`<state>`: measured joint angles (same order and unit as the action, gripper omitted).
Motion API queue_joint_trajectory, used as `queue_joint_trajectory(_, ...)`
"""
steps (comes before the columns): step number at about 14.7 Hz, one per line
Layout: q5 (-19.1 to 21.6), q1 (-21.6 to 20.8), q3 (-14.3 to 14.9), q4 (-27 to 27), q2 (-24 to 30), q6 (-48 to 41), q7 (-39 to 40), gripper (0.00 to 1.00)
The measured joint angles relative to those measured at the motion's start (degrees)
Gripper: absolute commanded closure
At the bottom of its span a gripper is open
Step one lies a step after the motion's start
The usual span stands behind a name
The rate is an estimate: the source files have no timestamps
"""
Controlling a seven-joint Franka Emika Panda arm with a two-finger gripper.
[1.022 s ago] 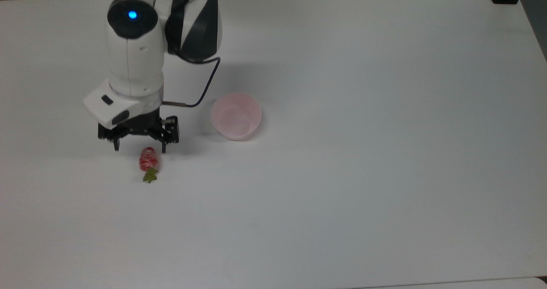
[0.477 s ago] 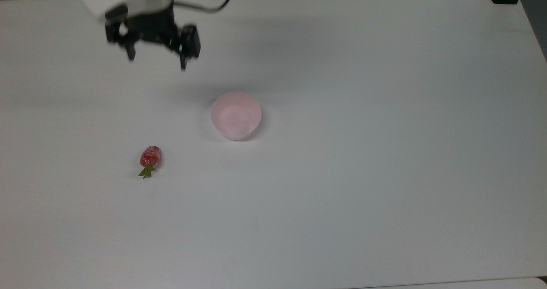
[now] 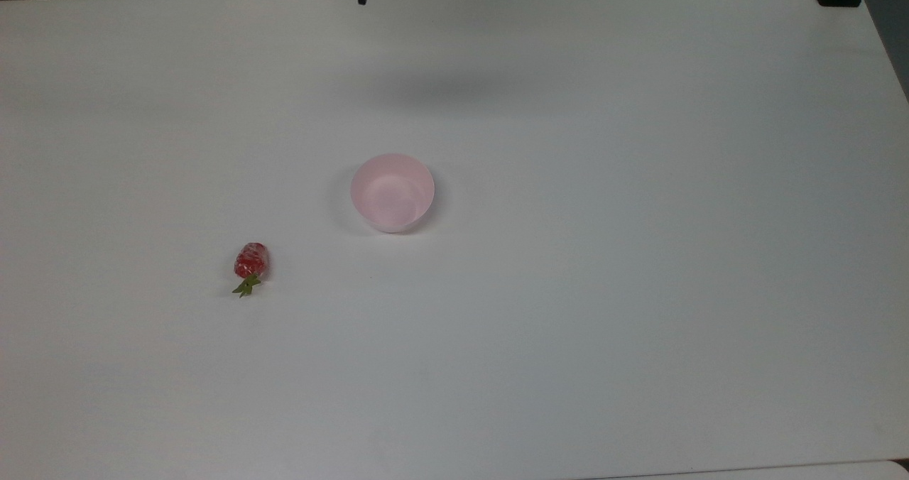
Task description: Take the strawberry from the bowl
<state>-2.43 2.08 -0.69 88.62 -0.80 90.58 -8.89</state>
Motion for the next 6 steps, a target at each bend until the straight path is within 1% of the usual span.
queue_joint_trajectory(3,0.0,-1.3,0.1,2.3,0.2,2.2,2.7,0.0)
queue_joint_trajectory(6,0.0,-1.7,1.3,3.1,0.2,4.0,4.0,0.0)
